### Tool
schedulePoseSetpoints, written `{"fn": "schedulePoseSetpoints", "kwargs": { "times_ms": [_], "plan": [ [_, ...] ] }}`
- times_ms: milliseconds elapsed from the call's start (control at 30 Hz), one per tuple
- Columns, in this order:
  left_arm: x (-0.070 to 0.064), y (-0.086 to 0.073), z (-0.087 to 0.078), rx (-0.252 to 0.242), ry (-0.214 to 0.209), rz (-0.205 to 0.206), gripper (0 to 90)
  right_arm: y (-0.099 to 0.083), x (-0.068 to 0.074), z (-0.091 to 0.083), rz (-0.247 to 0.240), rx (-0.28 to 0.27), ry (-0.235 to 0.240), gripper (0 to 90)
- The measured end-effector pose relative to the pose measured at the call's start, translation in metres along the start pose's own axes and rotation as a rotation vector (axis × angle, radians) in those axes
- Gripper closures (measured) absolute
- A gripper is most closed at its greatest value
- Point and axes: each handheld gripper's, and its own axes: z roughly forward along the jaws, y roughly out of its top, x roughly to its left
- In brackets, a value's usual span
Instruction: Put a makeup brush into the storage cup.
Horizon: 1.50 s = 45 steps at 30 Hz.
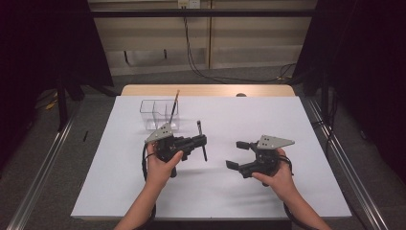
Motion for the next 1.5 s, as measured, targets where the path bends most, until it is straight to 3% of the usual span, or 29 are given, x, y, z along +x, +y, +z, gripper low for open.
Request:
{"fn": "schedulePoseSetpoints", "kwargs": {
  "times_ms": [633,867,1500],
  "plan": [
    [0.001,0.003,-0.004,0.000,0.009,0.008,83.8,-0.006,-0.012,-0.027,-0.002,-0.001,-0.040,4.3],
    [0.002,0.003,-0.005,0.002,0.009,0.008,83.8,-0.008,-0.014,-0.037,-0.021,0.006,-0.052,4.1],
    [0.004,0.004,-0.009,0.014,0.027,0.027,83.8,-0.016,-0.022,-0.064,-0.017,-0.001,-0.101,4.0]
  ]
}}
